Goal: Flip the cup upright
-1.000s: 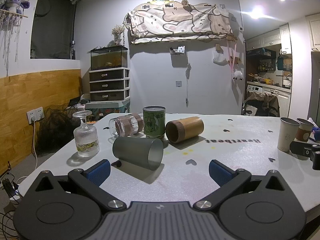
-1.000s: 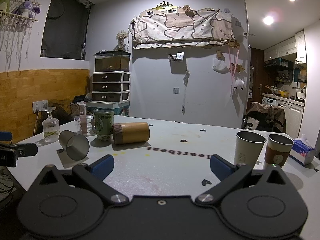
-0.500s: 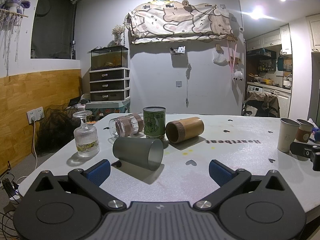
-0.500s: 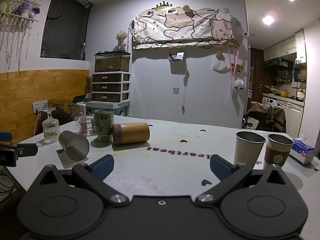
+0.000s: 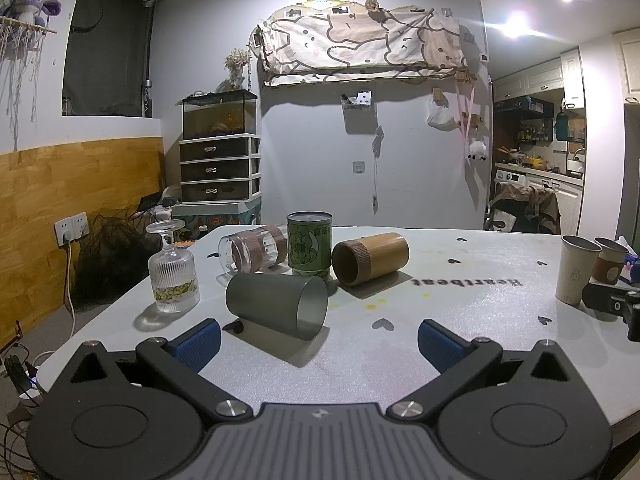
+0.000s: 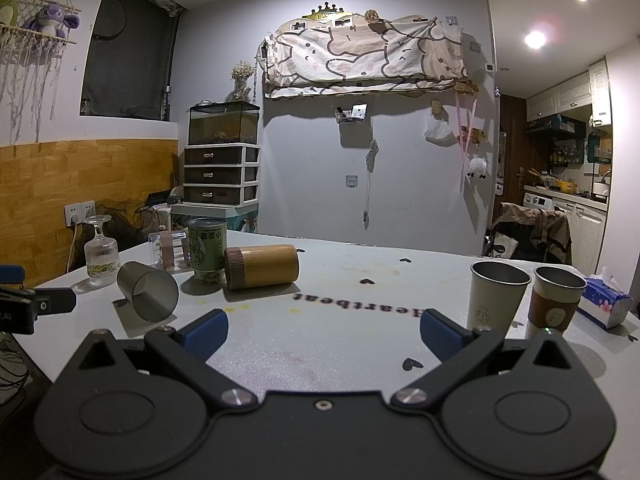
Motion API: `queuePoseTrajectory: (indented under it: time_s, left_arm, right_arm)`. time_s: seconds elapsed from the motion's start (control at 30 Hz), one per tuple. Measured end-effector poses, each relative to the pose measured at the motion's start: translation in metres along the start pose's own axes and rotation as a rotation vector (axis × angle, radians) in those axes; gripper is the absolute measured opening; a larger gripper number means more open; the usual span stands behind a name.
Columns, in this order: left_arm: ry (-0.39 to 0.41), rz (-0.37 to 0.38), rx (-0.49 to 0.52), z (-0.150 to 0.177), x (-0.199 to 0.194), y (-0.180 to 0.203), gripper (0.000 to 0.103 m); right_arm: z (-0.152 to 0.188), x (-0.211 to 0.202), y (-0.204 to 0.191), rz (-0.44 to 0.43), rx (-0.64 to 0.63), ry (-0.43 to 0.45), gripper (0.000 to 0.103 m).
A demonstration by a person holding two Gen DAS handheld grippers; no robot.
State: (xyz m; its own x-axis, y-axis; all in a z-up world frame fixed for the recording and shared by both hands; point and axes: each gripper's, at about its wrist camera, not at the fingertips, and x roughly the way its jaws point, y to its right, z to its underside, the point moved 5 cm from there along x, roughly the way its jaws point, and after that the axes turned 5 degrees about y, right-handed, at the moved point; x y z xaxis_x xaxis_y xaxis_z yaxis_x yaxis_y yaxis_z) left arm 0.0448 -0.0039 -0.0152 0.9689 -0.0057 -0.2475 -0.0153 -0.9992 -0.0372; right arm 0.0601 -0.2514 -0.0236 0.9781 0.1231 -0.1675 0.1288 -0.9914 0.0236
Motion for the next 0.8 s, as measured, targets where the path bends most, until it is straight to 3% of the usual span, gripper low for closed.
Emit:
queuePoseTrajectory:
  time_s: [0.8]
  left_arm:
    - [-0.002, 0.001, -0.001, 0.0000, 0.0002, -0.0002, 0.103]
  right_arm:
    - [0.0002, -0.0017, 0.0022, -0.001, 0.002, -0.001, 0.103]
